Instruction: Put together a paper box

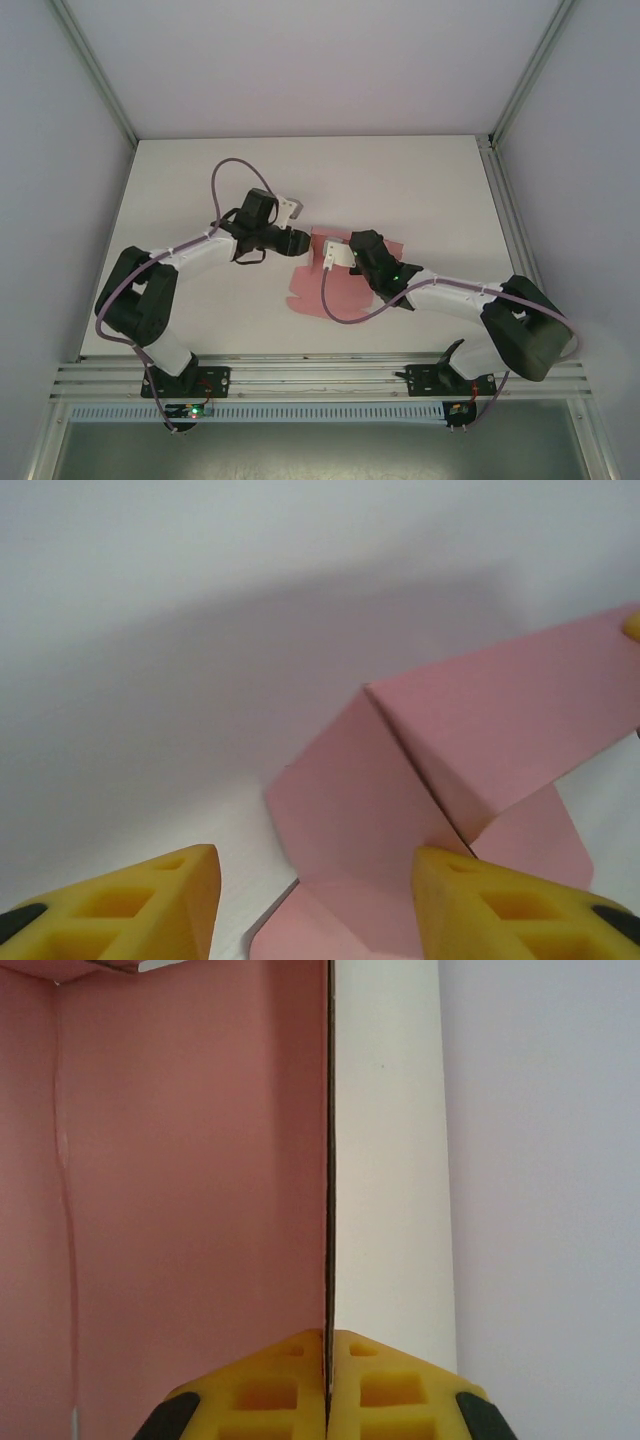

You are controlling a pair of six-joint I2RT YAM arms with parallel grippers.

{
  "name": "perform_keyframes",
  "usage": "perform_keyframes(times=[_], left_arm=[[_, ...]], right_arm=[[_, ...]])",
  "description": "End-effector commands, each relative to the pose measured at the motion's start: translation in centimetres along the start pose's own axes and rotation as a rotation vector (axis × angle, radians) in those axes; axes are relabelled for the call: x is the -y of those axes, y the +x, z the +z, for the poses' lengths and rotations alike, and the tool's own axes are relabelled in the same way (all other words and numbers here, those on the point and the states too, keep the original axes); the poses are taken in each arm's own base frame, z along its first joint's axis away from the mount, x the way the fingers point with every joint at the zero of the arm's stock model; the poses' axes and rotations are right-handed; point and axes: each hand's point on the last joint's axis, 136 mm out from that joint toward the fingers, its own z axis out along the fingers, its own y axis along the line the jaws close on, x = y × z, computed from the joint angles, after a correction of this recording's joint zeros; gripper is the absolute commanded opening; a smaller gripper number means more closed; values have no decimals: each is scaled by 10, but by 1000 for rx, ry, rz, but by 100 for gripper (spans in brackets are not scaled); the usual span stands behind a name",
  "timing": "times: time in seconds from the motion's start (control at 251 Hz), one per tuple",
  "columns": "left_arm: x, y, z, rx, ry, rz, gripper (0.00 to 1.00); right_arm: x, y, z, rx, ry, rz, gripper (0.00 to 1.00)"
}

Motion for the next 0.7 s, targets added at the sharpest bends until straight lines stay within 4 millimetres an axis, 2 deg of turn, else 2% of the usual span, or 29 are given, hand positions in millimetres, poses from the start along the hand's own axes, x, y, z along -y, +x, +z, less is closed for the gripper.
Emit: perform_keyframes(times=[0.0,0.2,0.279,0.471,0.595,0.694], left_arm=[[18,33,13,-94,94,70,54],[17,52,24,-131,97,59,54],[19,61,28,-173,99,67,50],[23,77,27,-179,119,99,50],[17,74,24,-164,72,129,49],[17,60,21,-118,55,165,48]], right_arm=[[-12,7,-4,-15,-16,-35,0],[-18,10,-9,-30,-12,-36,0],[-22,9,-12,-30,-14,-33,0],[-34,12,-17,-60,-33,-67,0],[-45,15,-23,-98,-48,-105,0],[-56,19,-28,-142,-56,-145,0]])
